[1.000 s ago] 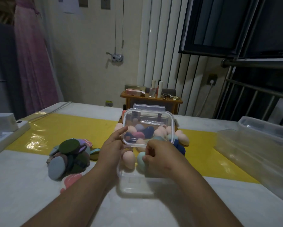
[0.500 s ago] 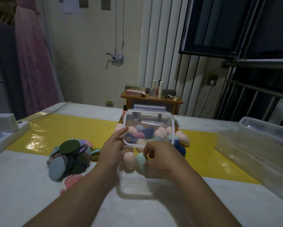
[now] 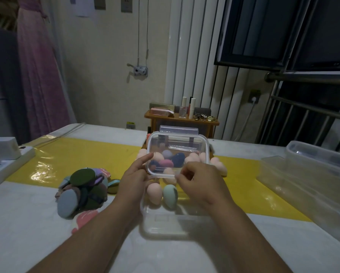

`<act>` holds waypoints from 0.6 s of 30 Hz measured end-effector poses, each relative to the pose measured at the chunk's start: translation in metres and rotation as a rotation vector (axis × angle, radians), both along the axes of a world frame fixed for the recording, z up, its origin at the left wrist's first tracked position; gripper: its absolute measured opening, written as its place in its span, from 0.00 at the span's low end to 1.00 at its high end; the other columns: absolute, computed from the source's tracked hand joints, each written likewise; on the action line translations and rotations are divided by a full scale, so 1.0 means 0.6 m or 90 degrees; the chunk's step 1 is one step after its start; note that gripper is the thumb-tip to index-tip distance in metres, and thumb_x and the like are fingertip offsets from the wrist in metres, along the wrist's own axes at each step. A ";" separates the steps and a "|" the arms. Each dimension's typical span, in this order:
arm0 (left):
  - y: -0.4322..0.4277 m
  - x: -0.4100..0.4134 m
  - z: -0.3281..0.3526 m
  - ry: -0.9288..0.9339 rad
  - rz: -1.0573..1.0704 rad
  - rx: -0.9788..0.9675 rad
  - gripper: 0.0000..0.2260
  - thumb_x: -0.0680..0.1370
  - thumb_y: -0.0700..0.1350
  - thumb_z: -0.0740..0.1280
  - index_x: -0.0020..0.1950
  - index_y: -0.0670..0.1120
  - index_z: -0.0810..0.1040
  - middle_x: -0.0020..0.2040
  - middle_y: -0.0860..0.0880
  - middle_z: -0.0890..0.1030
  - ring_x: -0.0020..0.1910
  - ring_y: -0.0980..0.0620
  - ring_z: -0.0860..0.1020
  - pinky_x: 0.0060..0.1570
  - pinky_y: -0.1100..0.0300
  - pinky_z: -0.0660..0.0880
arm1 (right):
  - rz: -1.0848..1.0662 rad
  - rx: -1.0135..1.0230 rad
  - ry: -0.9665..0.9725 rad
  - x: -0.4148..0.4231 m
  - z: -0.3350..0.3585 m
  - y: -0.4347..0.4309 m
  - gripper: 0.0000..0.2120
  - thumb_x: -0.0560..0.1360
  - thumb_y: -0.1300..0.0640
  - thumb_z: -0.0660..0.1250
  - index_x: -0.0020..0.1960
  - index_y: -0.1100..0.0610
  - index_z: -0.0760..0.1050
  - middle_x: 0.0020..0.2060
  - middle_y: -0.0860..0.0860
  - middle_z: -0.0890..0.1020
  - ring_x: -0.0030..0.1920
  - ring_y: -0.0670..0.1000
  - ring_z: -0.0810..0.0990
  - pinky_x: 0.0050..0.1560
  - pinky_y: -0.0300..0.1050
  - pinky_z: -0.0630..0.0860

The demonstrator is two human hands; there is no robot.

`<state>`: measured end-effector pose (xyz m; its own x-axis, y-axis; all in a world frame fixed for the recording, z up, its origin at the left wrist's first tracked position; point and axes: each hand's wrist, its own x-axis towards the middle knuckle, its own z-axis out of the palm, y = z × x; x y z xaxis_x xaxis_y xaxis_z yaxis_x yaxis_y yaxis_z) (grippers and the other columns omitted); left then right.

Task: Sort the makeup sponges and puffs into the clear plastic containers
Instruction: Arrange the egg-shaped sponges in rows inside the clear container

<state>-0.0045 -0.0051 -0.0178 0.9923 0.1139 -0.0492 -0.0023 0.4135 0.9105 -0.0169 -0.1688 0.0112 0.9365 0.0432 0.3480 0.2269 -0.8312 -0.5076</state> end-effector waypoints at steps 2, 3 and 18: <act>-0.002 -0.001 0.001 -0.005 0.001 -0.006 0.27 0.76 0.29 0.54 0.55 0.56 0.84 0.59 0.46 0.82 0.53 0.43 0.83 0.43 0.51 0.82 | -0.042 0.045 -0.052 0.002 0.000 -0.009 0.09 0.76 0.49 0.67 0.40 0.51 0.78 0.34 0.46 0.79 0.38 0.49 0.76 0.33 0.42 0.69; -0.002 -0.001 0.001 -0.006 0.002 -0.006 0.26 0.76 0.29 0.55 0.55 0.55 0.84 0.58 0.47 0.82 0.52 0.43 0.83 0.41 0.52 0.82 | -0.056 0.082 -0.067 0.003 0.001 -0.013 0.08 0.76 0.51 0.66 0.40 0.52 0.78 0.33 0.46 0.78 0.37 0.48 0.75 0.33 0.43 0.70; 0.004 0.007 -0.006 -0.003 0.012 0.014 0.27 0.75 0.30 0.54 0.54 0.58 0.84 0.60 0.47 0.82 0.55 0.43 0.82 0.45 0.51 0.80 | -0.287 0.086 0.069 0.055 -0.053 -0.104 0.10 0.74 0.66 0.64 0.46 0.53 0.77 0.57 0.57 0.75 0.55 0.60 0.76 0.53 0.46 0.73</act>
